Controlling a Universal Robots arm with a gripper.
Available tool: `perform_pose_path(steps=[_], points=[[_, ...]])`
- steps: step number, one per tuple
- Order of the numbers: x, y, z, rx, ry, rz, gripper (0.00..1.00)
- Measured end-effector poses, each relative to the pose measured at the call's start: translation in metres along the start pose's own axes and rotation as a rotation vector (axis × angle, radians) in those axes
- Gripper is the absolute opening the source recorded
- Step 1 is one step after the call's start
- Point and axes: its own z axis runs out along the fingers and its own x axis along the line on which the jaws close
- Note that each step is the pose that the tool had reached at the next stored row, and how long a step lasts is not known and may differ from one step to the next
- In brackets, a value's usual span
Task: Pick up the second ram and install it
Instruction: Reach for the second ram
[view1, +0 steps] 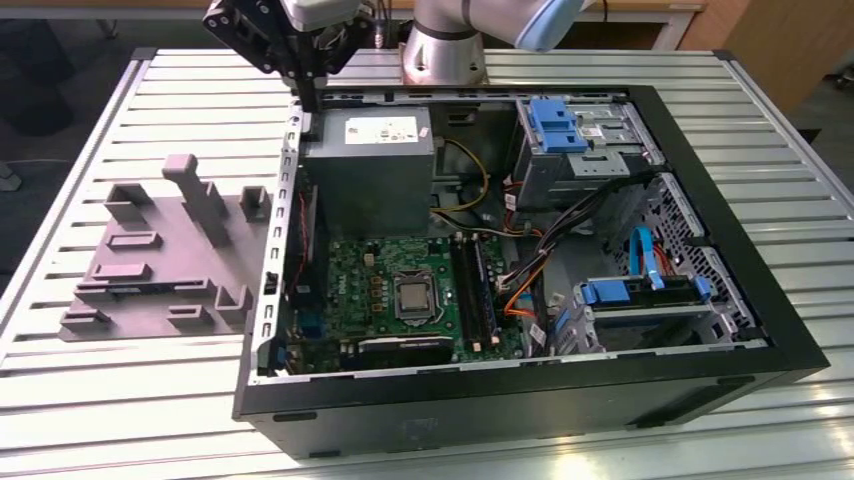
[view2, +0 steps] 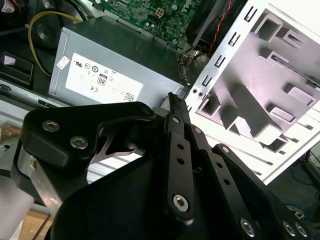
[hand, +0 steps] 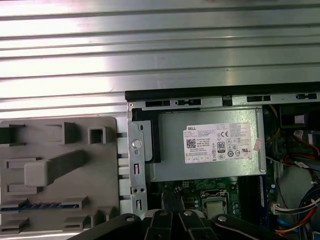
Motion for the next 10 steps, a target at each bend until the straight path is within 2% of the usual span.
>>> perform_pose_path(steps=[10], points=[[0.0063,-0.0005,0.0003,0.0000,0.0000,0.000,0.11]])
